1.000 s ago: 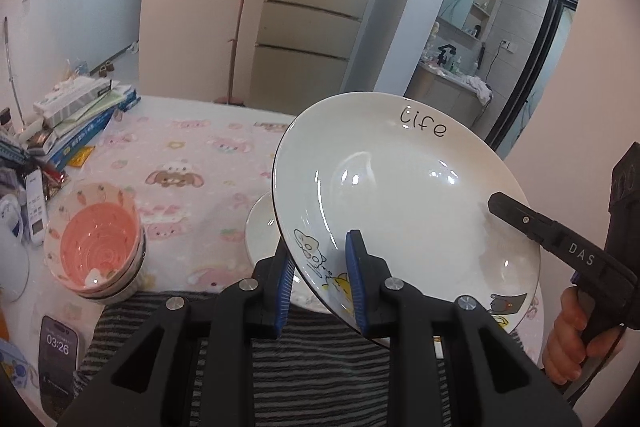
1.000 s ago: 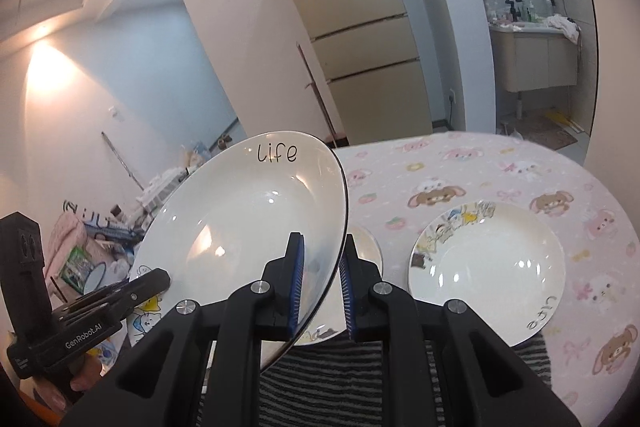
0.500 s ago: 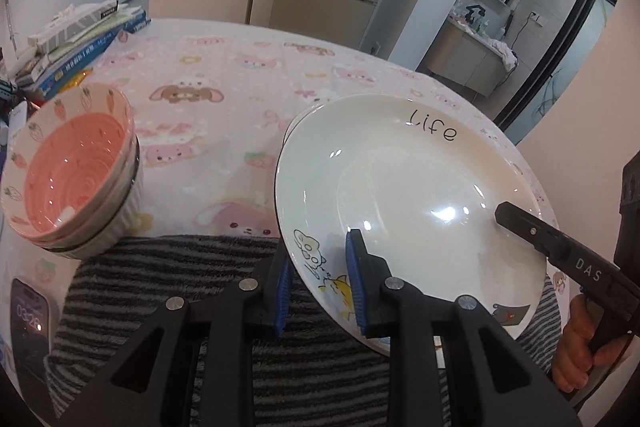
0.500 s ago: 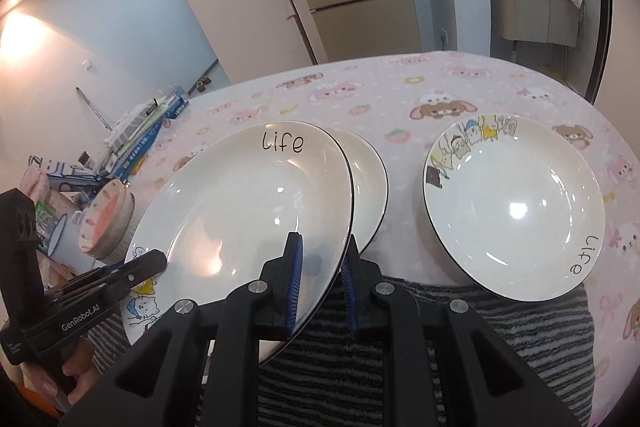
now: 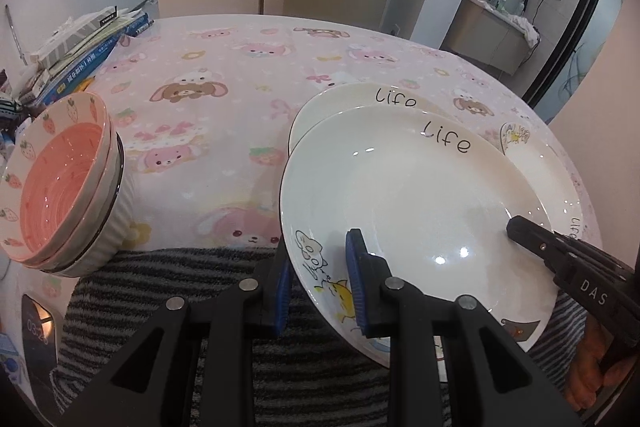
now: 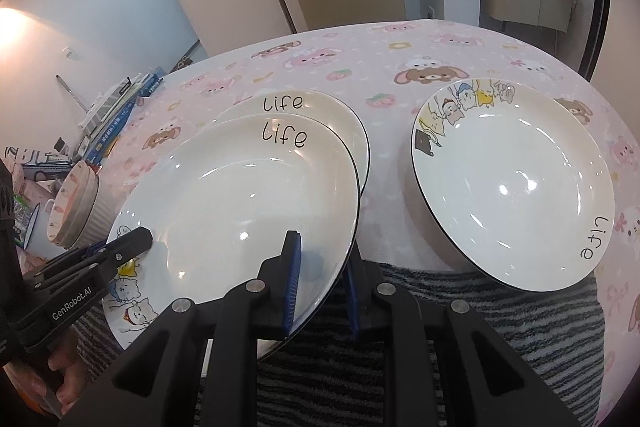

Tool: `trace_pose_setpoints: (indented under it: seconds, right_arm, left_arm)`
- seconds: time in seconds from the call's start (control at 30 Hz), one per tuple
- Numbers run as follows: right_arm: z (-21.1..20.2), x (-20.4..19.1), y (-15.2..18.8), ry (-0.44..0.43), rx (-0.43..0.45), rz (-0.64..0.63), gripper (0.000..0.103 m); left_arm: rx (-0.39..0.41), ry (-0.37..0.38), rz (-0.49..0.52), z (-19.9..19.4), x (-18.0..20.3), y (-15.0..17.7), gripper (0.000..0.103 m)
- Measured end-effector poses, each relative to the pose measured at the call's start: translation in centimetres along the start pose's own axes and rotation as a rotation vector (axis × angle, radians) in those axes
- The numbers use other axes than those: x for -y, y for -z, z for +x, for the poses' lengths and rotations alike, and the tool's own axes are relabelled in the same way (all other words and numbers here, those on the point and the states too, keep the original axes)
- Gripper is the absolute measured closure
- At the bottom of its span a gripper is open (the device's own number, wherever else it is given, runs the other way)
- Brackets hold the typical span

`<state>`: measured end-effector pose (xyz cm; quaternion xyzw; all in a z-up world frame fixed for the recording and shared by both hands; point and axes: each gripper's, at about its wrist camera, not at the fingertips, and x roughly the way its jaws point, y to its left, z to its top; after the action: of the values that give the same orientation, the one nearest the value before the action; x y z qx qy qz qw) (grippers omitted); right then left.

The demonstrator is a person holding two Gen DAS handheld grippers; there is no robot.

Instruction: Organize plates and bowls

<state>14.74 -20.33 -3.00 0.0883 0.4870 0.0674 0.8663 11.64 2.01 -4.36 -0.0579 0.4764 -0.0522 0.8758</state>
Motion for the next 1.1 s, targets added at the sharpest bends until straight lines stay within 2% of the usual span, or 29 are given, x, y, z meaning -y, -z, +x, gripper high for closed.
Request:
trace_pose_setpoints:
  seconds: [0.2,0.3,0.47,0.53,0.57,0.83,1.1]
  right_arm:
    - [0.2,-0.2,-0.1,0.06,0.011,-0.032,0.079]
    - [0.2,-0.1,-0.2,0.054,0.01,-0.034,0.078]
    - [0.5,-0.7,-0.2,0.077,0.013,-0.089,0.073]
    - [0.7,-0.4,-0.5,0.057,0.009,-0.079,0.073]
    - [0.8,-0.1,-0.6,0.05,0.003,-0.07,0.073]
    - [1.2,0.1,-1.3,0.023,-0.063,-0.095,0.072]
    - [0.6,0.7,-1.6,-0.025,-0.083,-0.119,0.071]
  left_arm:
    - [-0.021,-0.063,0.009,0.4,1.2,-0.5,0.08]
    - [-0.021,-0.097,0.018,0.5,1.5,-0.5,0.08]
    - [0.009,-0.218,0.094,1.0,2.9,-0.8,0.081]
    - [0.034,-0.275,0.128,1.0,3.4,-0.8,0.084]
    - [0.032,-0.279,0.132,1.1,3.5,-0.8,0.084]
    - [0.009,-0.251,0.115,1.6,3.1,-1.4,0.084]
    - [-0.039,-0.139,0.066,0.1,1.6,-1.5,0.084]
